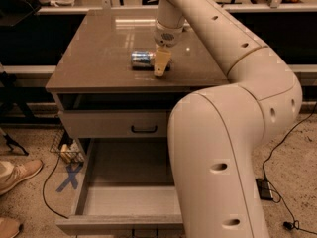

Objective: Place redbull can into middle drawer

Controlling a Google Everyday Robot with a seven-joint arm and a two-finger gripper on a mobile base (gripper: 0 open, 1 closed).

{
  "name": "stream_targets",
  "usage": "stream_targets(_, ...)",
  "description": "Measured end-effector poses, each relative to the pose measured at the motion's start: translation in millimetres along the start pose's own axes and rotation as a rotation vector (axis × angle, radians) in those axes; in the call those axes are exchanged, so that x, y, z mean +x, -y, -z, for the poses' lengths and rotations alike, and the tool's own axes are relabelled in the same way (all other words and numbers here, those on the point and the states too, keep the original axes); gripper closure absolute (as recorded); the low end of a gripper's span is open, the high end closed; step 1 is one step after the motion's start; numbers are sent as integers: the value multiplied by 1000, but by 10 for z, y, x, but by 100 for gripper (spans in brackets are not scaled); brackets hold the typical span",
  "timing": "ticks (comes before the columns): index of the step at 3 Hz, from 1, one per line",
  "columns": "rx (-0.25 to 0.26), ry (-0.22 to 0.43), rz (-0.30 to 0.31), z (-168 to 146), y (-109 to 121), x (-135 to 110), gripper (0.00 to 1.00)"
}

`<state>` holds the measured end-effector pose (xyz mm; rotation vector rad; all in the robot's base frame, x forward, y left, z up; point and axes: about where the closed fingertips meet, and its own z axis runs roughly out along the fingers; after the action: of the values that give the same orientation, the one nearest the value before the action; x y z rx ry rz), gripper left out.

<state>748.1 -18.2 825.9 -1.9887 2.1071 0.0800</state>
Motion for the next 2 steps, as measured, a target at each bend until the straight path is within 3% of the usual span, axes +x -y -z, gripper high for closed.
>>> stream_targets(1, 8, 24, -8, 102, -10, 23, 65)
stream_targets(2, 25, 88, -22, 370, -147, 90, 87)
